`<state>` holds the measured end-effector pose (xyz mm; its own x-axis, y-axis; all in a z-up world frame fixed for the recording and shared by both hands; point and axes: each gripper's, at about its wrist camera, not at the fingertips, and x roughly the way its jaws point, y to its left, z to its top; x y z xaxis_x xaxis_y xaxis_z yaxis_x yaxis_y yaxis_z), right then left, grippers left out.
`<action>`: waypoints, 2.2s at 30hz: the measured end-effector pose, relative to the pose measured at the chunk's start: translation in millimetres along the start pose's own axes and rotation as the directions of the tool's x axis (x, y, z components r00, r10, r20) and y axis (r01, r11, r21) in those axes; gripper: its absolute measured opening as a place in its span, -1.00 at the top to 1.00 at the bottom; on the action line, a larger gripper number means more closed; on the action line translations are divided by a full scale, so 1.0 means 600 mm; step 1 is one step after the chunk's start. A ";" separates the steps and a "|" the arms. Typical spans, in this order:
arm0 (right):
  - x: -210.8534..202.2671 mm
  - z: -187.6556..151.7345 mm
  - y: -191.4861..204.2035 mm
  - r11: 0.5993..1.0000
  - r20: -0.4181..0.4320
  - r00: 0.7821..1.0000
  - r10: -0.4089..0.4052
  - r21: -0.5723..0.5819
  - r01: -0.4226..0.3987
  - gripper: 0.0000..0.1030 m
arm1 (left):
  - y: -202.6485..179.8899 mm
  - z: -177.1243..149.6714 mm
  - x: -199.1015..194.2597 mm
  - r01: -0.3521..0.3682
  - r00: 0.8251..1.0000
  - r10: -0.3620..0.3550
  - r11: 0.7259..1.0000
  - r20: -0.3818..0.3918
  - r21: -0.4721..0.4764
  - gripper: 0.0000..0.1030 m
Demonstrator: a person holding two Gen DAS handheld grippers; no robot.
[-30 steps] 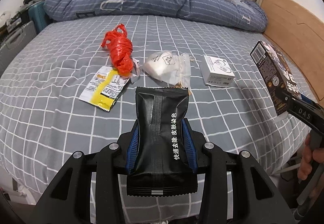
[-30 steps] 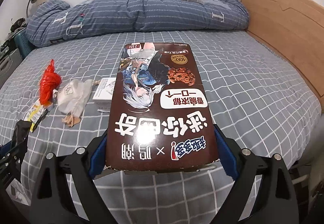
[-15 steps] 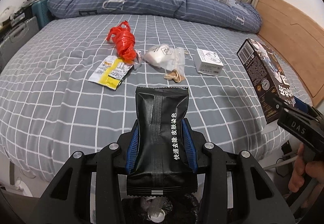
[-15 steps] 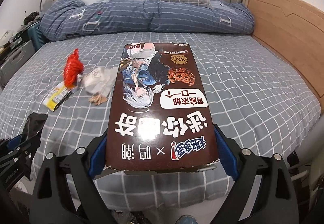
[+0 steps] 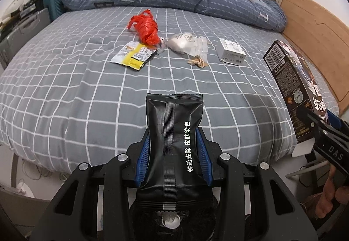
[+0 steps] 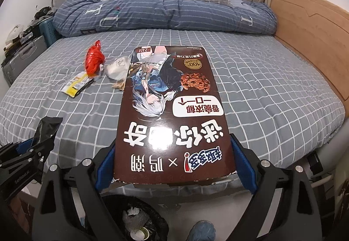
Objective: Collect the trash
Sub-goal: 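Carry the black packet and brown box with both tools over the bin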
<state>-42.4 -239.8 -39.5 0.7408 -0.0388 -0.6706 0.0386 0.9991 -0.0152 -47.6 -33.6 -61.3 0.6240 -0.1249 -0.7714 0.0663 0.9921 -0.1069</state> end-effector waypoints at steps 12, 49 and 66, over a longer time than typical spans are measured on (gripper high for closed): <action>-0.073 -0.022 0.008 1.000 0.031 1.000 0.002 -0.015 -0.002 -0.69 | -0.021 -0.007 -0.056 0.008 0.999 -0.007 1.000 0.034 -0.016 0.23; -0.104 -0.268 0.071 0.992 -0.239 0.970 0.035 -0.106 -0.062 -0.69 | 0.023 -0.214 -0.096 -0.067 0.990 0.064 0.998 -0.122 -0.017 0.23; 0.017 -0.327 0.076 0.991 -0.380 0.924 0.037 -0.107 -0.083 -0.69 | 0.042 -0.257 0.045 -0.043 0.971 0.035 0.999 -0.236 -0.032 0.23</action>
<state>-164.9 -192.0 -192.7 0.4315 0.0063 -0.9021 -0.0953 0.9947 -0.0386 -149.3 -14.1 -181.4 0.4241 -0.0905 -0.9011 0.0140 0.9955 -0.0935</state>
